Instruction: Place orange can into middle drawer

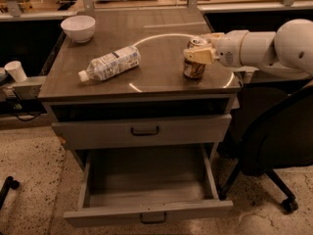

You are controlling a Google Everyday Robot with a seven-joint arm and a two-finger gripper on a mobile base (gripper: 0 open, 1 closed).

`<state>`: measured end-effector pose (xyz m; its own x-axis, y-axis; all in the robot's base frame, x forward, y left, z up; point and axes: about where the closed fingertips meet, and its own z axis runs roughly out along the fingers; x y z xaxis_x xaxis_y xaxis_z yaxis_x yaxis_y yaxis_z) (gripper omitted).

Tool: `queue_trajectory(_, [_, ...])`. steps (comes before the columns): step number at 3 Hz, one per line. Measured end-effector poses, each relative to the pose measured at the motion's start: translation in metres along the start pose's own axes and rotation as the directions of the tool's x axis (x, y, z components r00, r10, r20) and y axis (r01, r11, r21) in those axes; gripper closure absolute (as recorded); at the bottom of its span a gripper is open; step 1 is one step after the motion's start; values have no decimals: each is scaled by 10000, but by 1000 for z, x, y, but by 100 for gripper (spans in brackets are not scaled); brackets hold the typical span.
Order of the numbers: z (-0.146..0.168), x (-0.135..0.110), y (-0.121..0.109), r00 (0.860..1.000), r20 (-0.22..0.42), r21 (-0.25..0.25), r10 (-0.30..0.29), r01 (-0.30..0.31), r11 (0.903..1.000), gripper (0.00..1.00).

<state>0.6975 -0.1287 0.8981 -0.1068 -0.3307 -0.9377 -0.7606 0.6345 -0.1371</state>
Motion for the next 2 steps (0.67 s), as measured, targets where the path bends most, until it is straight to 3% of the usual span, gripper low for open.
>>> queue_trajectory(1, [-1, -35, 23, 9842, 1305, -1026, -1193, 1331, 9858, 100])
queue_trajectory(2, [-19, -50, 61, 9452, 2163, -2277, -2446, 2925, 9288, 100])
